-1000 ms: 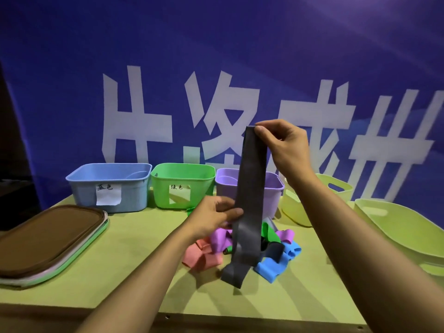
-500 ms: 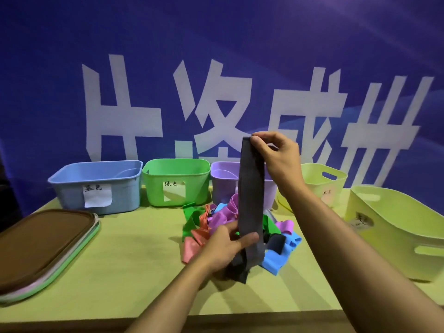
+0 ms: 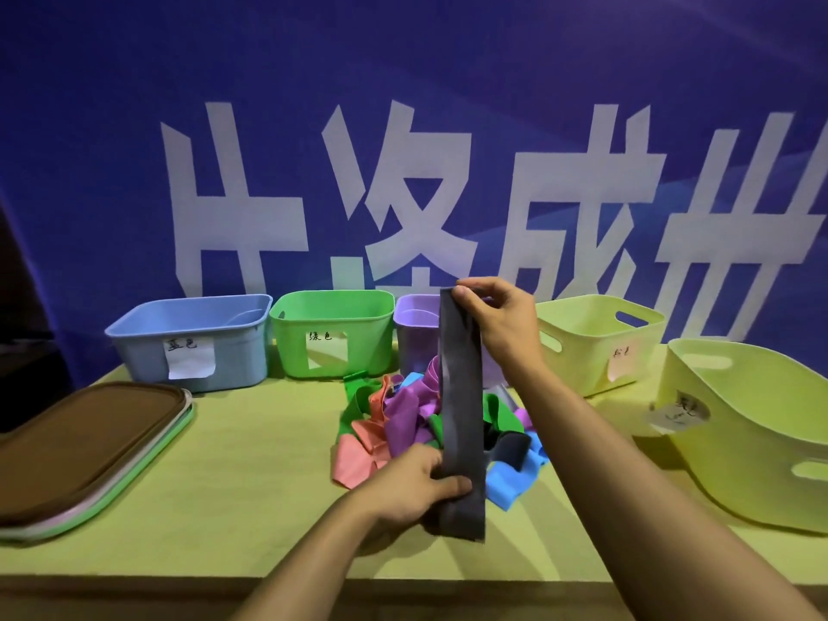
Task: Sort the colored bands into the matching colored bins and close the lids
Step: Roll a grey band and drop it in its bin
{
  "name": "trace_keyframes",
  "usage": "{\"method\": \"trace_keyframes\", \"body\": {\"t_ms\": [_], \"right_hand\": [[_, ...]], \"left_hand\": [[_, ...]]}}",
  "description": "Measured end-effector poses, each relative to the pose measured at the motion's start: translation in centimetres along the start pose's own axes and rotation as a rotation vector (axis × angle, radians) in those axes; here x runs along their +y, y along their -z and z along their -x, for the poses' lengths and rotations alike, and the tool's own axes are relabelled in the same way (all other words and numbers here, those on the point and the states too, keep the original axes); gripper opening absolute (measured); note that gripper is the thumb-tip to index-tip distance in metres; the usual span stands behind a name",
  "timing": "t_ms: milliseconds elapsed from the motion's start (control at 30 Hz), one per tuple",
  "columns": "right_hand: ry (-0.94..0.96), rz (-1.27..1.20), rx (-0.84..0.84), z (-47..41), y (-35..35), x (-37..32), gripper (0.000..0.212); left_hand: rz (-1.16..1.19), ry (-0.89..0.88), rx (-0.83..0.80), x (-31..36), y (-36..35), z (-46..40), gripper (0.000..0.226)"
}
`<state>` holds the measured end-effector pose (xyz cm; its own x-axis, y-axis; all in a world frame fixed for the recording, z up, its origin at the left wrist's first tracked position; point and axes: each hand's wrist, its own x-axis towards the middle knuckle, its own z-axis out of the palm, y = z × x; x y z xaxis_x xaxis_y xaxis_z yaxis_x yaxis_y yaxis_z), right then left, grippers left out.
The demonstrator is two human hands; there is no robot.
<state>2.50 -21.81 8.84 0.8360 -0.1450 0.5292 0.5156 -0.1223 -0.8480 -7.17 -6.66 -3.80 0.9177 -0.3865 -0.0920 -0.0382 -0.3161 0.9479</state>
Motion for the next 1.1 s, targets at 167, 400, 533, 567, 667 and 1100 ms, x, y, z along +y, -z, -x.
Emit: {"method": "trace_keyframes", "body": {"t_ms": [167, 400, 533, 567, 667, 1100], "right_hand": [[-0.012, -0.034, -0.035, -0.8, 0.7, 1.5, 0.017], [-0.035, -0.088, -0.085, -2.5, 1.7, 2.2, 0.016], [-0.062, -0.083, -0.131, -3.1, 2.2, 2.3, 0.015], [-0.069, -0.085, -0.138, -3.2, 2.2, 2.4, 0.014], [-0.057, -0.055, -0.161, -2.8, 2.5, 3.1, 0.010], [-0.063, -0.144, -0.130, -0.9, 1.7, 5.6, 0.010]], "left_hand": [[-0.148, -0.002, 0.110, 0.4, -0.8, -0.6, 0.020], [0.047, 0.088, 0.219, 0.3, -1.6, -1.5, 0.030], [0.020, 0.088, 0.254, -0.5, -1.9, -2.1, 0.035], [0.008, 0.079, 0.260, -0.7, -2.0, -2.2, 0.039], [-0.184, 0.052, 0.320, -0.7, -2.6, -2.4, 0.052], [-0.799, -0.033, 0.635, 3.2, -1.4, -0.7, 0.078]]}}
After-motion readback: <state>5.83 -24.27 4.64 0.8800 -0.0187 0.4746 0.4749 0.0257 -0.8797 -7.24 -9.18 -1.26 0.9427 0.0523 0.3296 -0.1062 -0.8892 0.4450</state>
